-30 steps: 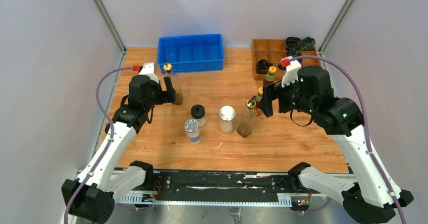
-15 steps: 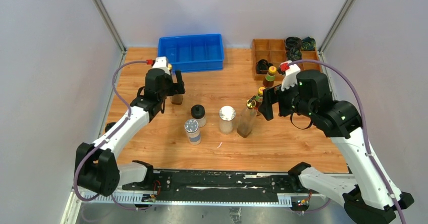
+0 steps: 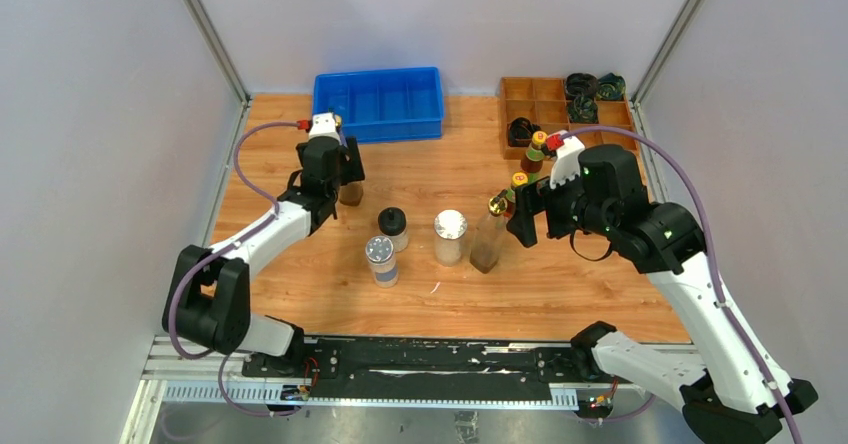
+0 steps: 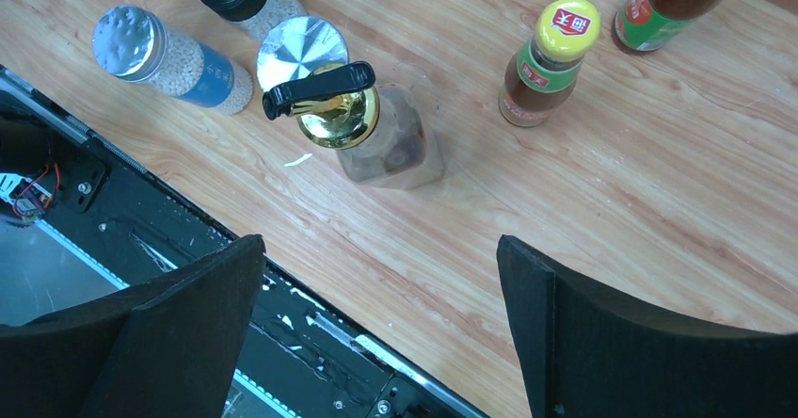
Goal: Organize the condiment bottles
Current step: Move the bottle to the center of the board.
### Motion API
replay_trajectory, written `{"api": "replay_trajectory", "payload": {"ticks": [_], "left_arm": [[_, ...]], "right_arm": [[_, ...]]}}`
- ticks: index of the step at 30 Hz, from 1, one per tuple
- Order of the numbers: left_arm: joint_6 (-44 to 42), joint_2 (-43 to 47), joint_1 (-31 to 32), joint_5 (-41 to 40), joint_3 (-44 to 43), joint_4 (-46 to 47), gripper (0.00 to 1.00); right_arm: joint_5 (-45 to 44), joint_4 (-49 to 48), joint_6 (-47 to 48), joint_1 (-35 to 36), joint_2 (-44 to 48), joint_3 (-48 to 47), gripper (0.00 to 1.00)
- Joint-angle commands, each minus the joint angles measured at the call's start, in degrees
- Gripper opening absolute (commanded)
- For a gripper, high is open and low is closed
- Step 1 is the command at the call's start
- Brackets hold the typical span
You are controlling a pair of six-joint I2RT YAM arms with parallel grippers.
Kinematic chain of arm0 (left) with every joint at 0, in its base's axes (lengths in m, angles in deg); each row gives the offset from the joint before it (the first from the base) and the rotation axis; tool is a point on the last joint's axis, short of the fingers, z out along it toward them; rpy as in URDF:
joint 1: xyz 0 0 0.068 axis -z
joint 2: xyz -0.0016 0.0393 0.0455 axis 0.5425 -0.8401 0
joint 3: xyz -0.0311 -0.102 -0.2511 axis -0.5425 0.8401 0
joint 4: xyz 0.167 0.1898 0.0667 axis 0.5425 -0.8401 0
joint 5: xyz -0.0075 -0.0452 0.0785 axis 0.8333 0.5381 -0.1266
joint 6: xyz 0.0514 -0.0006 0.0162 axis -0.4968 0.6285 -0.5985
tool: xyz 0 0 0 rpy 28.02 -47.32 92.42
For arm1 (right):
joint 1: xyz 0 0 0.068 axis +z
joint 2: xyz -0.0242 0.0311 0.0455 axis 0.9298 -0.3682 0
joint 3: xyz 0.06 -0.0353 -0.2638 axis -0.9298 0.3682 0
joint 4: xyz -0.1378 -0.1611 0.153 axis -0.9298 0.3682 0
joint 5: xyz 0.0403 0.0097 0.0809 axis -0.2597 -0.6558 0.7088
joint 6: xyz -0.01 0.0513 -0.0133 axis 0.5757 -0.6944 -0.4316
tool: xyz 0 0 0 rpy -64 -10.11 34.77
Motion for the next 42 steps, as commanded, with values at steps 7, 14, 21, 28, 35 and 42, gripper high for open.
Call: {"api": "replay_trajectory", "payload": {"ticks": [7, 14, 21, 28, 35, 42], "left_arm": [[-0.14, -6.55, 0.41, -1.39, 0.41, 4.42, 0.58], [1.09, -5.31, 0.41, -10.64, 2.83, 3.08, 0.51], [7.07, -3.06, 0.32, -16.14, 2.37, -8.05, 0.51], [11.13, 2.52, 0.26, -18.33, 3.68, -17.22, 0.51], [14.19, 7.75, 0.31, -20.21, 6.75, -22.51, 0.51], [18.1, 12.91, 0.28, -21.85, 11.84, -25.46, 0.51]], "right_arm": [[2.19, -1.16, 0.09, 0.46, 1.81, 3.74, 1.0], [2.62, -2.55, -0.02, 0.47, 1.7, 5.55, 1.0], [2.45, -2.78, 0.52, 0.43, 2.07, 6.18, 1.0], [3.54, -3.74, 0.15, 0.44, 3.47, 7.57, 1.0], [4.28, -4.36, -0.61, 0.44, 6.44, 10.11, 1.0], [5.72, -5.12, -1.82, 0.48, 8.88, 12.4, 1.0]]}}
